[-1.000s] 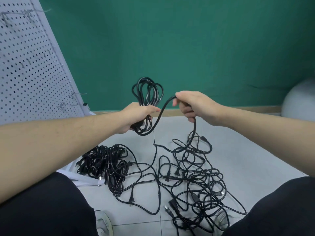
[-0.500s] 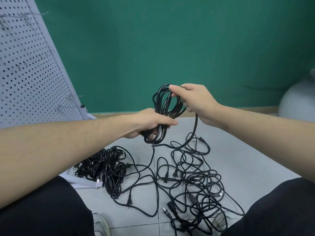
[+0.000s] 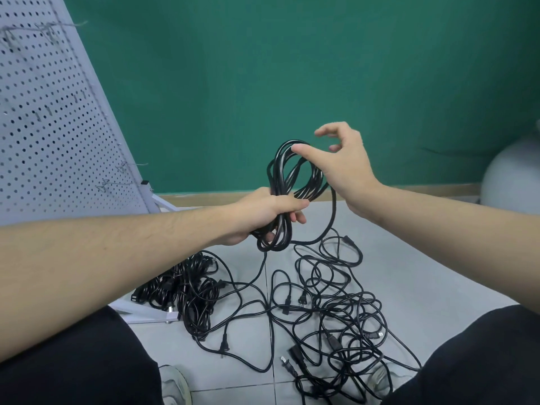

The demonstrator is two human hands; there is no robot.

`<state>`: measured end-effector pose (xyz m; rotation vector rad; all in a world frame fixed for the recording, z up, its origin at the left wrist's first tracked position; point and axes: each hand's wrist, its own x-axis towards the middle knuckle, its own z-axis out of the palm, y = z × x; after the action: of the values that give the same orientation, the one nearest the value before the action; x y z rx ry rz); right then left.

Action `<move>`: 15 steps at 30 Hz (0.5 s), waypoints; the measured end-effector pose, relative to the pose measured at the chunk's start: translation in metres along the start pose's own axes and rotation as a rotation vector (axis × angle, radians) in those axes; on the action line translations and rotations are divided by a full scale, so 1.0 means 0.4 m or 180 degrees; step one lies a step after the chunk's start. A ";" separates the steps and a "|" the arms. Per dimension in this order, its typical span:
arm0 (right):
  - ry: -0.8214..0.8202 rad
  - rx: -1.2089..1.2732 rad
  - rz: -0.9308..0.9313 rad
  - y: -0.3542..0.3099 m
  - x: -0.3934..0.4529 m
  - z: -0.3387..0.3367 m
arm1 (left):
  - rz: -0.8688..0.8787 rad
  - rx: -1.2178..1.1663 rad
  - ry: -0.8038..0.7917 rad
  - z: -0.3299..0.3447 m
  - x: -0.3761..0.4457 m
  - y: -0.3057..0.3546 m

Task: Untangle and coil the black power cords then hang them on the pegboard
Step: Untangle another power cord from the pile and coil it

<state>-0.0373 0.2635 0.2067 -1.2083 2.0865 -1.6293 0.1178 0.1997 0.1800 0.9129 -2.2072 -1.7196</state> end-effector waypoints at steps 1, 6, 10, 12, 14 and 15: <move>-0.0081 0.0080 0.0211 0.001 0.000 0.001 | 0.0034 -0.0054 -0.0017 0.000 0.000 0.001; -0.0821 0.0985 0.1196 0.005 -0.001 -0.004 | -0.0016 -0.0116 -0.0242 -0.007 -0.006 -0.008; -0.0720 0.1517 0.1052 -0.002 -0.004 0.004 | -0.0054 -0.0333 -0.0396 -0.005 -0.004 -0.020; -0.0595 0.1705 0.0956 -0.007 -0.006 0.012 | -0.0123 -0.0344 -0.0456 0.002 -0.009 -0.008; -0.0559 0.1961 0.0888 -0.013 -0.005 0.019 | -0.0187 -0.0443 -0.0598 0.007 -0.009 0.002; -0.0577 0.2076 0.0878 -0.016 -0.003 0.020 | -0.0200 -0.0576 -0.0703 0.009 -0.005 0.005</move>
<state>-0.0285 0.2585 0.2091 -0.7710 1.3629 -1.7752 0.1169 0.2041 0.1809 0.7908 -2.1242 -2.1009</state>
